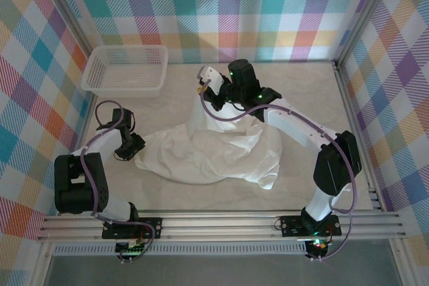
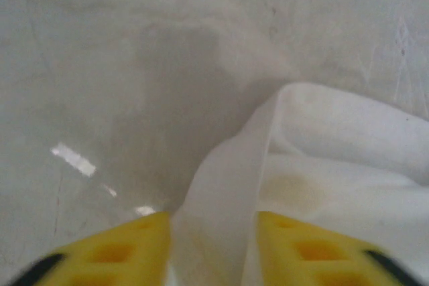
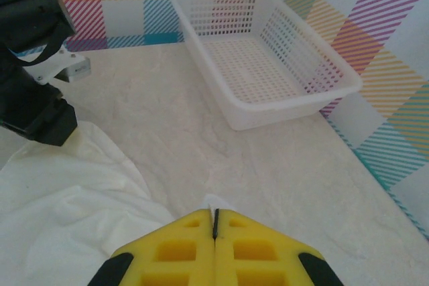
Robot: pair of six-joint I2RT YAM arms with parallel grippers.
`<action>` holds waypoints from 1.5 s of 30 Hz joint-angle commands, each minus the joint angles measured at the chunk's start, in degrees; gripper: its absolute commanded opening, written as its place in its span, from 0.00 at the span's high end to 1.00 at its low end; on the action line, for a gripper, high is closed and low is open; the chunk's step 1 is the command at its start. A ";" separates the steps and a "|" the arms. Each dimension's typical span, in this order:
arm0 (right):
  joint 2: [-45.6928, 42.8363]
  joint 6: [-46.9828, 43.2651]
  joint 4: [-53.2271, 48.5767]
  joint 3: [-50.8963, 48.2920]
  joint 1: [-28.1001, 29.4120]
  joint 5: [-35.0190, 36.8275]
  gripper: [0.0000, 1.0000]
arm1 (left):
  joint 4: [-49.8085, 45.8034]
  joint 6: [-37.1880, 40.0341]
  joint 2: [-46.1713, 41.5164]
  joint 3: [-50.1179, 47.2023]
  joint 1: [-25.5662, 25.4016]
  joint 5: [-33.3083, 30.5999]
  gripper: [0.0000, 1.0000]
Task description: Fold the inside-out t-shirt
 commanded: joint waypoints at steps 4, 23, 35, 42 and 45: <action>-2.52 8.58 -2.26 6.50 -0.33 11.01 1.00 | -4.04 0.88 -7.17 7.84 0.56 0.22 1.00; -31.55 38.39 0.44 -0.57 -19.64 31.64 1.00 | -15.73 10.00 -32.25 39.10 3.19 11.03 1.00; -46.45 55.70 -9.24 -42.22 -19.59 22.57 1.00 | -16.36 3.10 -48.75 -3.83 2.78 22.80 0.59; -47.24 56.66 -13.61 -45.84 -19.59 24.14 1.00 | -21.35 5.71 -38.61 -2.40 -3.97 13.78 0.58; -46.05 57.25 -12.59 -45.92 -19.58 22.81 1.00 | -18.25 5.05 -32.16 -1.01 -10.62 9.08 0.58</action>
